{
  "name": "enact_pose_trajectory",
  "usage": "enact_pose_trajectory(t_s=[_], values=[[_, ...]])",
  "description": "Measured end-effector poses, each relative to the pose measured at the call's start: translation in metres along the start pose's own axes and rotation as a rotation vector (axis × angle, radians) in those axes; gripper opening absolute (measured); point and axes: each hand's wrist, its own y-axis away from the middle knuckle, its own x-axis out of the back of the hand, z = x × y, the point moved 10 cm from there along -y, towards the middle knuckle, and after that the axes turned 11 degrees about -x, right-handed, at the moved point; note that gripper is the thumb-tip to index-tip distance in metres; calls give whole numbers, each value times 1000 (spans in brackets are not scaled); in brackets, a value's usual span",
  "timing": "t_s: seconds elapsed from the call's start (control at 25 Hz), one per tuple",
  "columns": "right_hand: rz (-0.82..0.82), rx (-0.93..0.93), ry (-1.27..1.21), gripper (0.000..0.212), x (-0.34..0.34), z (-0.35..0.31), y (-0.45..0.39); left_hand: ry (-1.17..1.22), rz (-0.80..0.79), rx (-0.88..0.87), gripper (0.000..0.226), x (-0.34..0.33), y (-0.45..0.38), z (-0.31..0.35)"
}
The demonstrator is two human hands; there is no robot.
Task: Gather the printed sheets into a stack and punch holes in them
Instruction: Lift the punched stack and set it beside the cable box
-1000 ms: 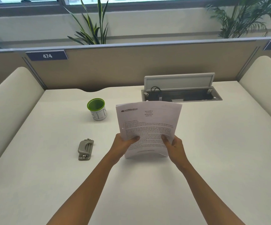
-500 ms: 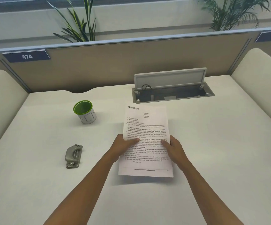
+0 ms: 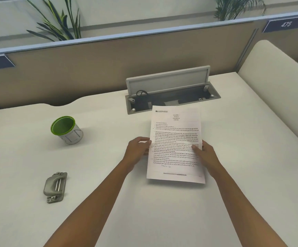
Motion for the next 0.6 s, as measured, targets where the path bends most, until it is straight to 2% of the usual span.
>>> enact_pose_trajectory(t_s=[0.2,0.4,0.6], values=[[72,-7,141,33,69,-16,-44,-208,-58,-29,41,-28,-19,-2],[151,-17,382,32,120,-31,-84,-355,-157,55,88,-42,-33,-19],[229,-65,566,41,153,-36,-110,-683,-253,-49,119,-57,-37,-21]])
